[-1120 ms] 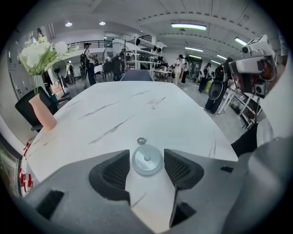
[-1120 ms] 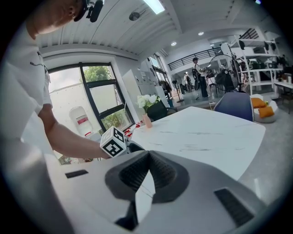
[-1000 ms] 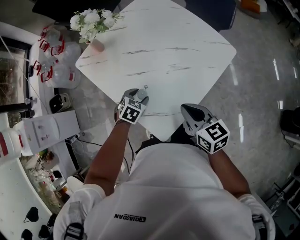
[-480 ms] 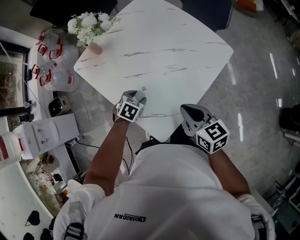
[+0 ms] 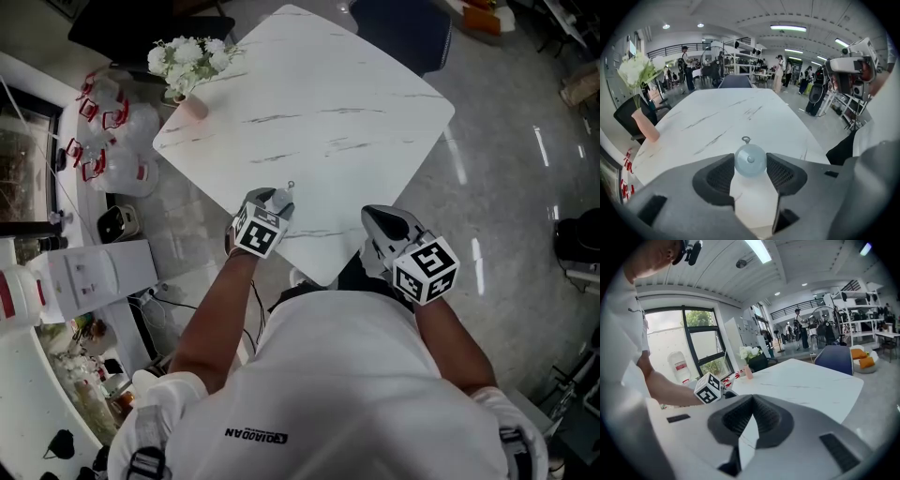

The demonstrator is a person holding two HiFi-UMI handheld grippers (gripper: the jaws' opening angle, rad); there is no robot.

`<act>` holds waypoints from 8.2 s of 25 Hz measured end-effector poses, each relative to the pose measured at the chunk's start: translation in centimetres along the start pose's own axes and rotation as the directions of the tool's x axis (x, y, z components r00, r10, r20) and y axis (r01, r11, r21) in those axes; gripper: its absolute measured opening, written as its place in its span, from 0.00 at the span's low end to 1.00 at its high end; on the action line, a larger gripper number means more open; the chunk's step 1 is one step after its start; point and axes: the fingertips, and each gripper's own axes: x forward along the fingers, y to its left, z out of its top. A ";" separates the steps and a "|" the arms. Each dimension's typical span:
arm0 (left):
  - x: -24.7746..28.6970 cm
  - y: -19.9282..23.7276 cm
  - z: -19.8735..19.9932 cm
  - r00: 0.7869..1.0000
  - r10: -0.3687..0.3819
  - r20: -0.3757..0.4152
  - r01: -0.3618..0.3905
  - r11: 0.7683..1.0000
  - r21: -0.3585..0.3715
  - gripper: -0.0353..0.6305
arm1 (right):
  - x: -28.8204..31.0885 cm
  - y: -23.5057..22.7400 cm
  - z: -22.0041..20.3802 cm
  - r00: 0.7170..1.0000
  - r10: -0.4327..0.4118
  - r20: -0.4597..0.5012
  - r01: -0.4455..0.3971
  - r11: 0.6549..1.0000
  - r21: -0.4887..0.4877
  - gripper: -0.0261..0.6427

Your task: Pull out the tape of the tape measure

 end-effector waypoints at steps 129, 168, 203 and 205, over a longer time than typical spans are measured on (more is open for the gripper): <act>-28.7 -6.7 15.0 0.796 0.097 0.597 -0.376 0.853 0.362 0.38 | -9.6 7.3 14.8 0.894 0.031 0.448 -0.026 0.999 -0.018 0.06; -32.0 -1.4 15.3 0.745 0.228 0.627 -0.464 0.852 0.243 0.38 | -13.9 1.5 15.9 0.843 -0.174 0.509 0.169 0.984 0.057 0.06; -29.8 -0.3 14.5 0.755 0.249 0.607 -0.422 0.893 0.158 0.38 | -11.6 1.4 14.8 0.861 -0.137 0.489 0.107 0.990 0.089 0.06; -29.5 -0.1 14.5 0.759 0.250 0.601 -0.419 0.894 0.157 0.38 | -11.3 1.1 14.8 0.863 -0.138 0.486 0.107 0.990 0.092 0.06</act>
